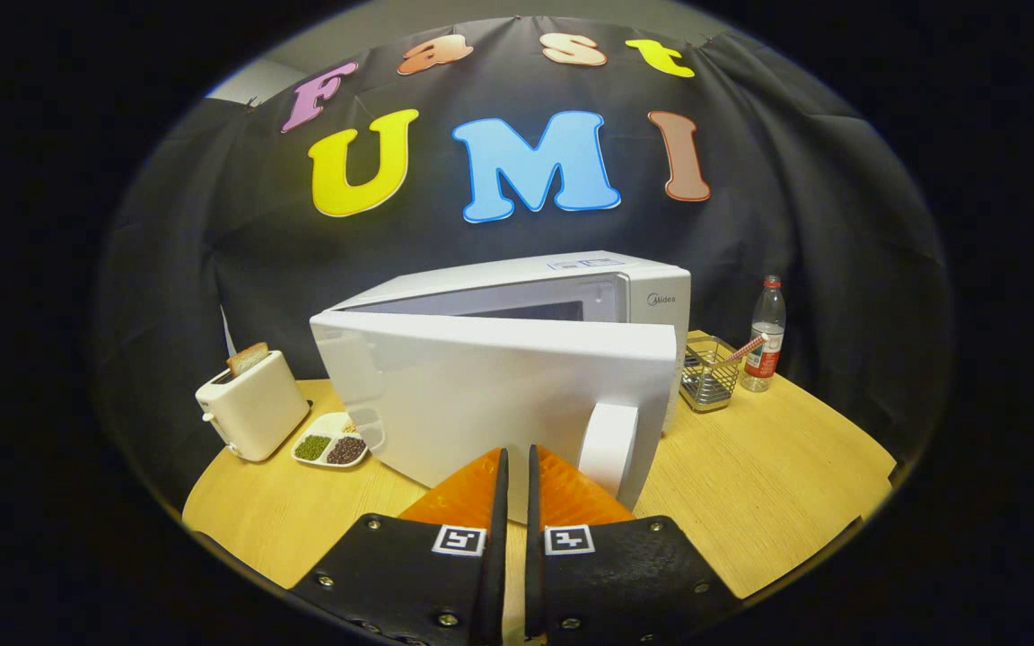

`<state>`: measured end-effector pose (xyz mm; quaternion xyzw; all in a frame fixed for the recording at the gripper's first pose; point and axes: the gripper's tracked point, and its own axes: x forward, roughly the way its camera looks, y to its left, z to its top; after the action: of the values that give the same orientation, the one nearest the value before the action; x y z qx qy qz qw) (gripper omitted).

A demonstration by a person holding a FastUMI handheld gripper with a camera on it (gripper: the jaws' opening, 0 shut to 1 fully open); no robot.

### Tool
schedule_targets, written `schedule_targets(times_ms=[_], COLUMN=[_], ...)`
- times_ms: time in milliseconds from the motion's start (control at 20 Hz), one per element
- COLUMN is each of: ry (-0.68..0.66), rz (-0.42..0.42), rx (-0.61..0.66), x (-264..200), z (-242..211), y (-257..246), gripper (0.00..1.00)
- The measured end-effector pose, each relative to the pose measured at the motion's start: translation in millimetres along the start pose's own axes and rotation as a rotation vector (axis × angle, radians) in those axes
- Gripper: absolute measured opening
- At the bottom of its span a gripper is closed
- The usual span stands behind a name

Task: Open the microwave, put the food inside, and close the microwave door.

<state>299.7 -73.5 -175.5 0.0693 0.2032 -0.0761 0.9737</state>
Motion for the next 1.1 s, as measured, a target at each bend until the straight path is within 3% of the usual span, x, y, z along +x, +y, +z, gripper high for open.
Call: schedule_targets(times_ms=[600, 1100], ry=[0.028, 0.042], rz=[-0.039, -0.028], rx=[0.0, -0.053], x=[80, 120], z=[11, 28], y=[-29, -32], gripper=[0.1, 0.1])
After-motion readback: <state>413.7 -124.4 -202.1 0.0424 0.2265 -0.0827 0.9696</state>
